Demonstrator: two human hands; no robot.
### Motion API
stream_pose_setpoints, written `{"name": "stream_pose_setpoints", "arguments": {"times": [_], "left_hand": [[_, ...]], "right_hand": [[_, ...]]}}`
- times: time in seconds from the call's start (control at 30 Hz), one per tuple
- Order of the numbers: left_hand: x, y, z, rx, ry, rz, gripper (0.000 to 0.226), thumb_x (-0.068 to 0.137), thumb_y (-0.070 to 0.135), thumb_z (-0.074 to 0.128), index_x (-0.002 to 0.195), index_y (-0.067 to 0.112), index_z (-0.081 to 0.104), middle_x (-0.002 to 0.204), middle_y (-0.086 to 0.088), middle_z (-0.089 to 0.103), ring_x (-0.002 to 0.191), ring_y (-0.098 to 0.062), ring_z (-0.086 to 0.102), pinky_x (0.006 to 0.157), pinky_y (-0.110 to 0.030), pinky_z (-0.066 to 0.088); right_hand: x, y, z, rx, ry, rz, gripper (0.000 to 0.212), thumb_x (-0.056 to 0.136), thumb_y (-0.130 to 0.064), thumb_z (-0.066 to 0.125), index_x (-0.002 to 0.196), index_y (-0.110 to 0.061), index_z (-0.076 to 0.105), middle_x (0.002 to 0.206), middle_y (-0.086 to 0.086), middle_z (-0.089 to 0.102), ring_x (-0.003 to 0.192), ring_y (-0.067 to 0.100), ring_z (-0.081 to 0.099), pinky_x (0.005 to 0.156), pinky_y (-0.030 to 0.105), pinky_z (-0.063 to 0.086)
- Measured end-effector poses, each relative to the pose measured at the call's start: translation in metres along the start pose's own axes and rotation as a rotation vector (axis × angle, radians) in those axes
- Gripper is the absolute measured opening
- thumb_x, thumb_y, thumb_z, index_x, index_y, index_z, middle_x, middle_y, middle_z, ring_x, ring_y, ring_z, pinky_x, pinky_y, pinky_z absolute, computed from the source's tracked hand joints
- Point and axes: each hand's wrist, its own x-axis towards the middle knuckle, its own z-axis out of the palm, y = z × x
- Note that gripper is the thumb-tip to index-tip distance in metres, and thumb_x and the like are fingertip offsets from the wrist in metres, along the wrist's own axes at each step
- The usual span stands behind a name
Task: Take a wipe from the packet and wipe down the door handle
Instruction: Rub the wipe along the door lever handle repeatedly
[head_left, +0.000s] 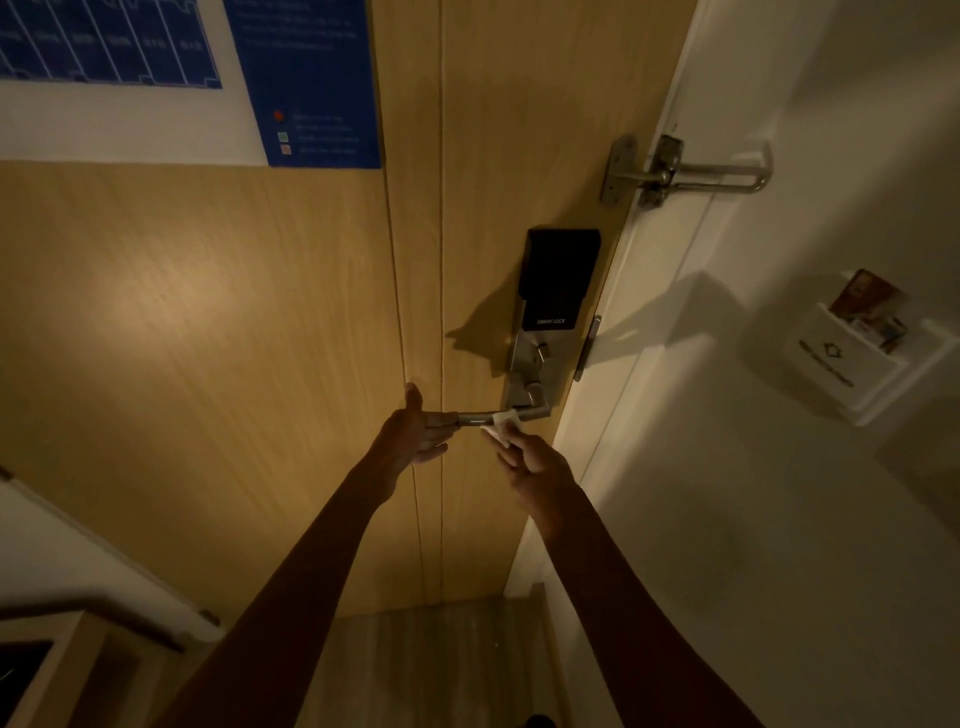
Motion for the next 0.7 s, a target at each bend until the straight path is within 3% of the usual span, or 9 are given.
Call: {"name": "stream_pose_setpoints", "arguments": {"times": [0.07, 0.17, 0.23, 0.3, 0.4, 0.47, 0.53, 0.6, 0.7], "left_hand": [[0.000, 0.002, 0.002, 0.001, -0.005, -0.005, 0.078, 0.099, 0.052, 0.013, 0.120, -0.007, 0.059, 0.127, -0.024, 0.059, 0.124, -0.030, 0.054, 0.105, -0.038, 0.043], [-0.001, 0.002, 0.001, 0.002, -0.004, -0.006, 0.078, 0.099, 0.052, 0.013, 0.119, -0.006, 0.061, 0.125, -0.023, 0.061, 0.121, -0.030, 0.056, 0.103, -0.037, 0.044], [0.000, -0.001, -0.001, 0.004, 0.000, 0.001, 0.077, 0.099, 0.053, 0.015, 0.115, -0.004, 0.063, 0.123, -0.022, 0.063, 0.116, -0.028, 0.059, 0.100, -0.037, 0.047], [0.002, -0.003, -0.002, 0.008, 0.005, 0.009, 0.076, 0.099, 0.054, 0.016, 0.113, -0.003, 0.064, 0.121, -0.022, 0.064, 0.114, -0.028, 0.060, 0.099, -0.037, 0.048], [0.003, -0.005, -0.002, 0.000, 0.008, 0.009, 0.076, 0.099, 0.053, 0.016, 0.113, -0.004, 0.064, 0.120, -0.022, 0.064, 0.116, -0.029, 0.059, 0.100, -0.038, 0.047], [0.004, -0.006, -0.002, -0.002, 0.007, 0.015, 0.074, 0.098, 0.054, 0.017, 0.109, -0.001, 0.066, 0.120, -0.021, 0.065, 0.115, -0.028, 0.060, 0.100, -0.038, 0.048], [0.005, -0.008, -0.002, -0.006, 0.007, 0.011, 0.074, 0.098, 0.055, 0.018, 0.107, 0.000, 0.067, 0.120, -0.020, 0.065, 0.114, -0.027, 0.061, 0.100, -0.038, 0.048], [0.007, -0.010, -0.003, -0.018, 0.000, -0.001, 0.074, 0.098, 0.056, 0.018, 0.105, 0.001, 0.067, 0.122, -0.020, 0.064, 0.115, -0.027, 0.060, 0.100, -0.037, 0.048], [0.008, -0.011, -0.003, -0.018, -0.006, -0.009, 0.075, 0.098, 0.056, 0.017, 0.111, 0.001, 0.065, 0.125, -0.020, 0.063, 0.118, -0.027, 0.059, 0.102, -0.038, 0.046]], "right_hand": [[-0.001, -0.013, -0.007, -0.016, 0.018, -0.011, 0.014, 0.091, -0.010, 0.061, 0.103, -0.004, 0.060, 0.111, 0.012, 0.063, 0.077, 0.009, 0.066, 0.079, 0.023, 0.051], [0.001, -0.039, -0.027, 0.074, 0.125, -0.064, 0.032, 0.089, -0.007, 0.063, 0.119, 0.002, 0.056, 0.120, 0.016, 0.062, 0.083, 0.015, 0.066, 0.071, 0.021, 0.052], [0.000, -0.046, -0.037, -0.158, 0.182, -0.184, 0.033, 0.091, -0.008, 0.062, 0.122, -0.001, 0.055, 0.125, 0.009, 0.060, 0.103, 0.017, 0.062, 0.087, 0.025, 0.051], [-0.004, -0.038, -0.037, -0.656, 0.310, -0.475, 0.030, 0.092, -0.012, 0.062, 0.120, -0.003, 0.061, 0.116, 0.006, 0.065, 0.106, 0.018, 0.062, 0.090, 0.027, 0.051], [-0.012, -0.025, -0.029, -0.791, 0.349, -1.032, 0.019, 0.090, -0.019, 0.067, 0.098, -0.003, 0.072, 0.088, 0.008, 0.074, 0.080, 0.014, 0.068, 0.075, 0.027, 0.055], [-0.002, -0.017, -0.031, -0.947, 0.251, -1.212, 0.021, 0.093, -0.018, 0.063, 0.110, -0.007, 0.070, 0.101, 0.006, 0.075, 0.093, 0.014, 0.071, 0.097, 0.034, 0.051], [0.011, -0.007, -0.041, -1.189, 0.153, -1.242, 0.033, 0.096, -0.021, 0.054, 0.127, -0.013, 0.061, 0.124, 0.002, 0.065, 0.115, 0.017, 0.063, 0.112, 0.037, 0.036], [0.019, 0.006, -0.052, -1.386, 0.115, -1.237, 0.041, 0.096, -0.026, 0.047, 0.136, -0.019, 0.052, 0.138, -0.002, 0.054, 0.130, 0.021, 0.050, 0.116, 0.033, 0.027], [0.027, 0.018, -0.059, -1.551, 0.059, -1.248, 0.051, 0.095, -0.018, 0.056, 0.143, -0.025, 0.042, 0.147, -0.005, 0.044, 0.140, 0.019, 0.035, 0.115, 0.022, 0.020]]}}
